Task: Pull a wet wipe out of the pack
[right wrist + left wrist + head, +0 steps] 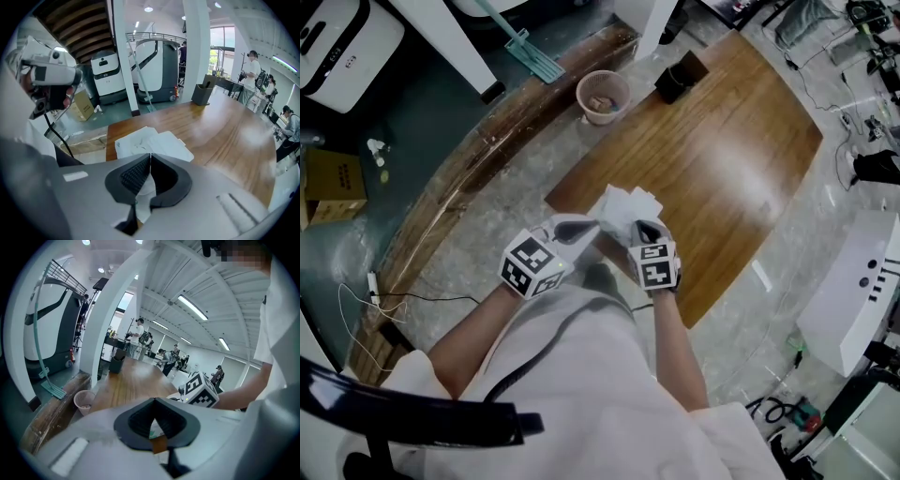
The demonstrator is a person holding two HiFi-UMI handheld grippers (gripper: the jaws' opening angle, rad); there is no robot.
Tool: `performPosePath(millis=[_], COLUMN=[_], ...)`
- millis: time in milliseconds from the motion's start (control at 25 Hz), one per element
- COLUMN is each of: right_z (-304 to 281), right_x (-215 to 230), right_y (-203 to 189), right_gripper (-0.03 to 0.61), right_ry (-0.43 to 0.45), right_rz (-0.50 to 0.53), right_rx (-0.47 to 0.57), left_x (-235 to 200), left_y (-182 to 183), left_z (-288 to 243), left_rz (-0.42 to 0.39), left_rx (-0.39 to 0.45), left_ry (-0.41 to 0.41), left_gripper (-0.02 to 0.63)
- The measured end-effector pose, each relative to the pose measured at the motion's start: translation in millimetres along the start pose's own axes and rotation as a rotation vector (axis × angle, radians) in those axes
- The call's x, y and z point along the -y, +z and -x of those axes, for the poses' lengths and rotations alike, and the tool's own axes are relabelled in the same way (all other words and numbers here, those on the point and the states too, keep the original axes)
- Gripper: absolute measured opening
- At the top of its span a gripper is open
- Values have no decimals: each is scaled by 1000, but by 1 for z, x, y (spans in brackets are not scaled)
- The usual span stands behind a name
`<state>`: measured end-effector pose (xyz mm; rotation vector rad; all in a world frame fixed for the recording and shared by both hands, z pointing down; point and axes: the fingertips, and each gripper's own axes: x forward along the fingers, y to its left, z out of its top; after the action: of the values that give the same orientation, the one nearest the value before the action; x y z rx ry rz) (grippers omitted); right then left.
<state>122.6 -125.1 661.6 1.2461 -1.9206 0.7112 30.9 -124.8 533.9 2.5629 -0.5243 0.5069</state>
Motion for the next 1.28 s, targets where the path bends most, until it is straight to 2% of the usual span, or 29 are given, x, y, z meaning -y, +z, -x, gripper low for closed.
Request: performPosePath(millis=[280, 720, 1280], right_z=[15, 51, 92], right_x=[0, 3, 11], right_y=[7, 37, 60], right_gripper=[12, 12, 12], right_ry=[-8, -34, -101], right_rz=[-32, -143, -215], right_rx=[87, 252, 367], left_x=[14, 36, 40], left_y=[4, 13, 32], left_z=[-12, -35, -49], left_rz=[-31, -96, -168], left_rx=[-13, -44, -44], left_ry=[-52, -157, -239], left_gripper=[6, 6, 6])
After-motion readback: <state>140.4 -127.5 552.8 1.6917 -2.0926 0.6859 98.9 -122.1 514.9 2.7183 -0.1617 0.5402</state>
